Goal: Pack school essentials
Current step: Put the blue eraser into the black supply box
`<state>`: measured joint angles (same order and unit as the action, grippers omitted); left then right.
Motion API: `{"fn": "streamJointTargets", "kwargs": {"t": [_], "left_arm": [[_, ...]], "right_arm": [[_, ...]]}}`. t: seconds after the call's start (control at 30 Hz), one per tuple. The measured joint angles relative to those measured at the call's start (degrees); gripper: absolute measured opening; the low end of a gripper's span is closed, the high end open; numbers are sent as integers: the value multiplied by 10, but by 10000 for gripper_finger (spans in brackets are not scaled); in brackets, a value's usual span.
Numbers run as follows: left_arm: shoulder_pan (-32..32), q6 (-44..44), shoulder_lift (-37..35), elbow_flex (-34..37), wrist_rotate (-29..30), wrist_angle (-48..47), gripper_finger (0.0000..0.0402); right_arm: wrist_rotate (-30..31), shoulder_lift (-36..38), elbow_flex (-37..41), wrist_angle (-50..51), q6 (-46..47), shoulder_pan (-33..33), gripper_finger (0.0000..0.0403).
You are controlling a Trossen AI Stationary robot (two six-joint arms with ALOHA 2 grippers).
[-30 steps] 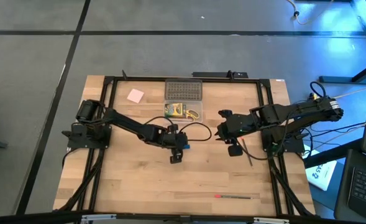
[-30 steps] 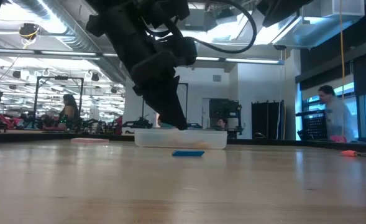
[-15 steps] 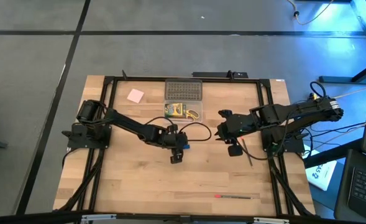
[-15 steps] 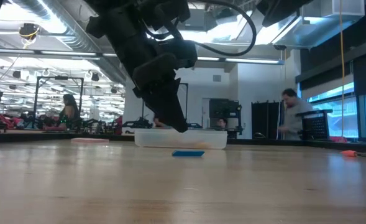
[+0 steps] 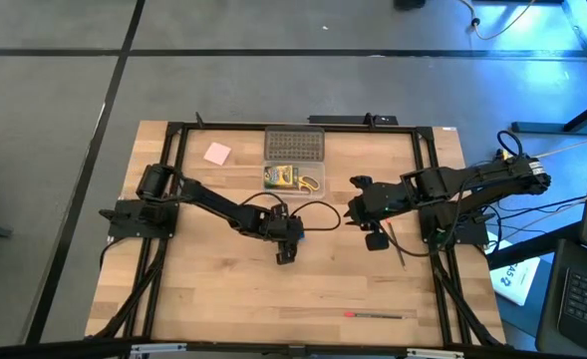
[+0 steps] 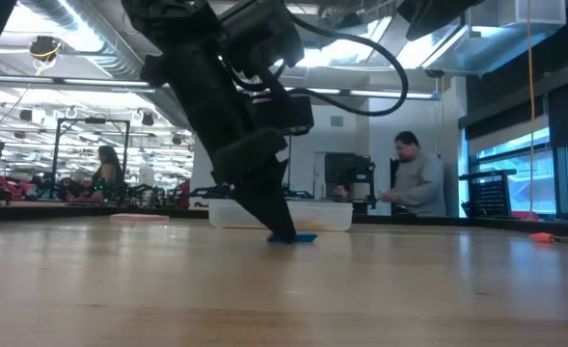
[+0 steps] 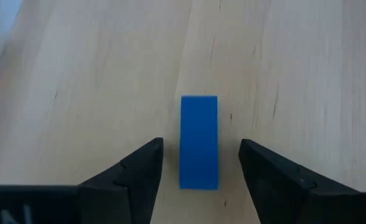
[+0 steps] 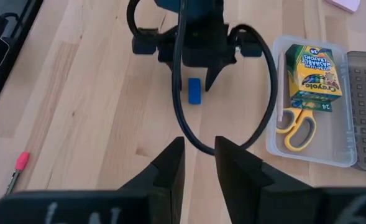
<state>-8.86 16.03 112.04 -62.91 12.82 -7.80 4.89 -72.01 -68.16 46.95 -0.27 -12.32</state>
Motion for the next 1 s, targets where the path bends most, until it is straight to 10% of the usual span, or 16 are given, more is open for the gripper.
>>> {"fn": "streamJointTargets", "kwargs": {"t": [1.0], "left_arm": [[2, -1, 8, -1, 5, 11, 84]], "right_arm": [[0, 0, 0, 0, 1, 0, 91]]}}
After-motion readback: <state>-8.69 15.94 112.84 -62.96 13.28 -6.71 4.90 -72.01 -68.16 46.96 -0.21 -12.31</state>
